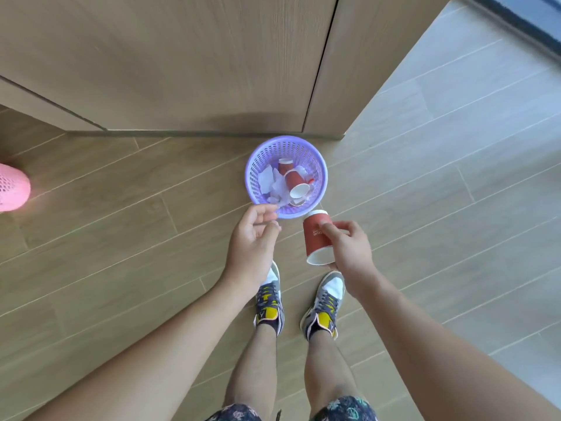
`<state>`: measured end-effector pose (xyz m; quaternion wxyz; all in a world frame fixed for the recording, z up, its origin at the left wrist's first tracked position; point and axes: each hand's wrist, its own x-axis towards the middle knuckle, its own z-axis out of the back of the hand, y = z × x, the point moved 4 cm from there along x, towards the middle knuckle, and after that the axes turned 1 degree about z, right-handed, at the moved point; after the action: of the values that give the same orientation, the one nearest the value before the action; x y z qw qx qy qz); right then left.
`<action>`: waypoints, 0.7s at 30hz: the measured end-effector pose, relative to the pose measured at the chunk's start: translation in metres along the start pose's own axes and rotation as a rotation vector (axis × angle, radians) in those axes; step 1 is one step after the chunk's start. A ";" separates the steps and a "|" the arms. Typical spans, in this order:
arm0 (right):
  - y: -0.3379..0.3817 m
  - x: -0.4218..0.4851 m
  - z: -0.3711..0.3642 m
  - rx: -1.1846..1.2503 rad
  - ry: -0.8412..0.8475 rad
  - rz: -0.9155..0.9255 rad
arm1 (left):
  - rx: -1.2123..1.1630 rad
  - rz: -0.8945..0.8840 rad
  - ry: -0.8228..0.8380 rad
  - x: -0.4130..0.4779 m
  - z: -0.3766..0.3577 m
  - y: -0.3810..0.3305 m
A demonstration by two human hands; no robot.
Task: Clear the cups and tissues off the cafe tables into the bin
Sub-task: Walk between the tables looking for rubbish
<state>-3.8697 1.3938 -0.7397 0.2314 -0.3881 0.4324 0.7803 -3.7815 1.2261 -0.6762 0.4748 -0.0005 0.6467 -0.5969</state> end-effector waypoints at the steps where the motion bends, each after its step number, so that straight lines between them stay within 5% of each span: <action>1: 0.001 0.006 -0.002 0.006 -0.010 -0.014 | -0.004 0.001 -0.002 0.001 0.000 0.002; 10: 0.019 0.095 -0.035 0.232 0.005 -0.257 | -0.012 -0.003 -0.013 0.020 0.005 0.023; 21: -0.053 0.066 -0.004 0.147 -0.056 -0.198 | -0.042 -0.001 -0.002 0.023 0.004 0.018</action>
<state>-3.8706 1.4194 -0.8204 0.3472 -0.3889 0.4412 0.7304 -3.7816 1.2151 -0.7030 0.4751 -0.0111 0.6585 -0.5835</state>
